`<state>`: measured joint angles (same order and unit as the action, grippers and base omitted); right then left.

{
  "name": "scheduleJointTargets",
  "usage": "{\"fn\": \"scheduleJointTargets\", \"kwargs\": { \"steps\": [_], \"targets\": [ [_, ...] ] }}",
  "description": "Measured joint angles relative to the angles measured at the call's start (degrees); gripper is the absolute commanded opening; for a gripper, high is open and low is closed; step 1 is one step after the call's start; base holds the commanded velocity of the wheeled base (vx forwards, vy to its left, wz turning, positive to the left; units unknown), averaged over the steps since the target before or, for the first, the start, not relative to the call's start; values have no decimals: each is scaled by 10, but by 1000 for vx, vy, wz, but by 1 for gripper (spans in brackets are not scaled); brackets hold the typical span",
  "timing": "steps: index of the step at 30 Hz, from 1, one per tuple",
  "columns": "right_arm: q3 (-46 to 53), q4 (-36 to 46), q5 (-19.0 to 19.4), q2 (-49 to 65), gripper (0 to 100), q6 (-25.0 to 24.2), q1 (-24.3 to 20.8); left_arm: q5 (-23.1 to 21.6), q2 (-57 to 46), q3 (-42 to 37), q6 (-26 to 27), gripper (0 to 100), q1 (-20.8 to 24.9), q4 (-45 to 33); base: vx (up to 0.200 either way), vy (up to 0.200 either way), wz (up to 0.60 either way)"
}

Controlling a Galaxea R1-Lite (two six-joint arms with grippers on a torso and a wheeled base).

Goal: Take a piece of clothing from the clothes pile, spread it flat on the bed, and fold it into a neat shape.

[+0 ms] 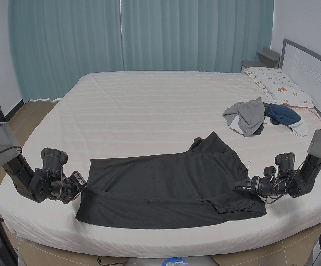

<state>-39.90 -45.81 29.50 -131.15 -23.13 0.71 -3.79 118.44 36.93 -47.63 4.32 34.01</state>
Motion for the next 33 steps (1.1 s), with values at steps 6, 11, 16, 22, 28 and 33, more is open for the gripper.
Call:
{"fn": "scheduleJointTargets", "kwargs": {
  "steps": [6,11,16,22,28,33],
  "targets": [
    [-1,0,0,-6,0,10,4,0,0,0,0,0,0,0,0,0,0],
    [4,0,2,0,0,11,17,0,0,0,0,0,0,-1,0,0,0],
    [15,2,15,20,0,10,31,0,-2,-1,0,0,0,-2,0,0,0],
    [39,2,33,54,0,8,43,1,-12,-3,1,0,0,-16,0,0,0],
    [78,1,55,106,0,5,55,1,-40,-5,19,0,0,-56,0,0,0],
    [116,0,64,157,0,5,63,1,-73,-9,50,0,0,-92,0,0,0]
  ]
}}
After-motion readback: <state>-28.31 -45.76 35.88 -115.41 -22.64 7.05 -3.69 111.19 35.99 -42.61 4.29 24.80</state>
